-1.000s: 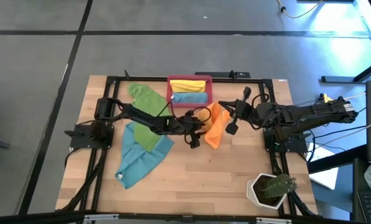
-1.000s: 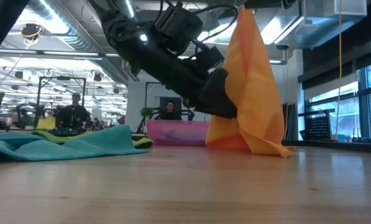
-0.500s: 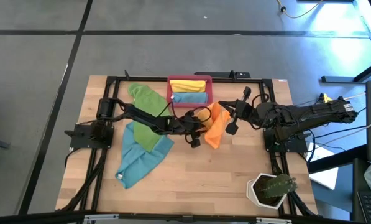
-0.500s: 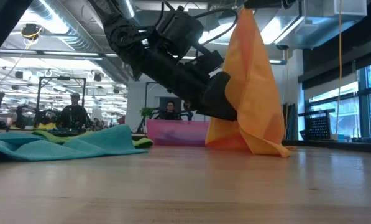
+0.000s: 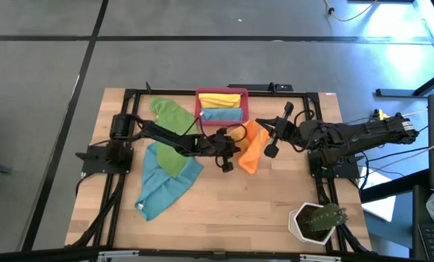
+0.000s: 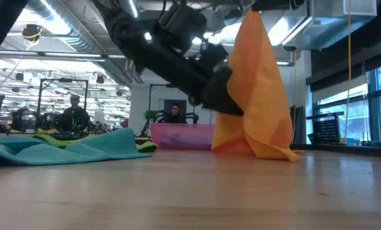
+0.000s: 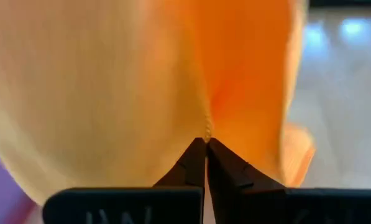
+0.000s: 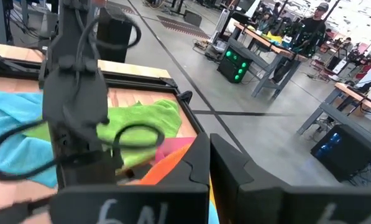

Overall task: Roll microfiber towels into tight, uniform cylinder then place into a basket
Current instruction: Fold the orange microfiber towel

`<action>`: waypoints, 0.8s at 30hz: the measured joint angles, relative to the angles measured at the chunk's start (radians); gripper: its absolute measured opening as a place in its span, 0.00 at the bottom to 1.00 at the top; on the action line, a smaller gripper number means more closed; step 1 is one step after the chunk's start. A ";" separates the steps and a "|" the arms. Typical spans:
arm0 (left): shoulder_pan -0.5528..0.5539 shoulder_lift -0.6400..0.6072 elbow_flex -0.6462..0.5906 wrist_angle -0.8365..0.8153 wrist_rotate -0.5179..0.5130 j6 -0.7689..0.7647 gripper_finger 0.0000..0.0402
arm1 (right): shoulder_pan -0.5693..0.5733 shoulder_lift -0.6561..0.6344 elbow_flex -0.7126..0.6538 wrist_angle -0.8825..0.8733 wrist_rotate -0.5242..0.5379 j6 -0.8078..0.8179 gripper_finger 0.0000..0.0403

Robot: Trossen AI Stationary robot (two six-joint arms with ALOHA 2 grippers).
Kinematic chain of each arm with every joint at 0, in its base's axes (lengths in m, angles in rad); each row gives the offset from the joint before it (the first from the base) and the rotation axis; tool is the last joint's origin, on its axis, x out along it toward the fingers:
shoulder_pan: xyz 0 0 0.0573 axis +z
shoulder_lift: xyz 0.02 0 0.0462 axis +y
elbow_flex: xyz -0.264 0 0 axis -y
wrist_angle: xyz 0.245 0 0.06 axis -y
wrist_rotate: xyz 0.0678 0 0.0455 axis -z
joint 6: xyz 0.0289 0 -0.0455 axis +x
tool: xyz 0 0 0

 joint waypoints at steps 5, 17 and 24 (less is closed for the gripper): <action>-0.005 -0.101 0.000 -0.116 -0.010 0.001 0.00 | 0.000 0.000 0.000 -0.011 0.000 -0.001 0.01; -0.123 -0.375 0.002 -0.332 -0.309 0.094 0.00 | 0.007 -0.006 0.001 -0.020 0.000 -0.002 0.01; -0.163 -0.433 0.002 -0.345 -0.373 0.140 0.00 | 0.041 -0.007 0.056 -0.023 0.000 -0.003 0.01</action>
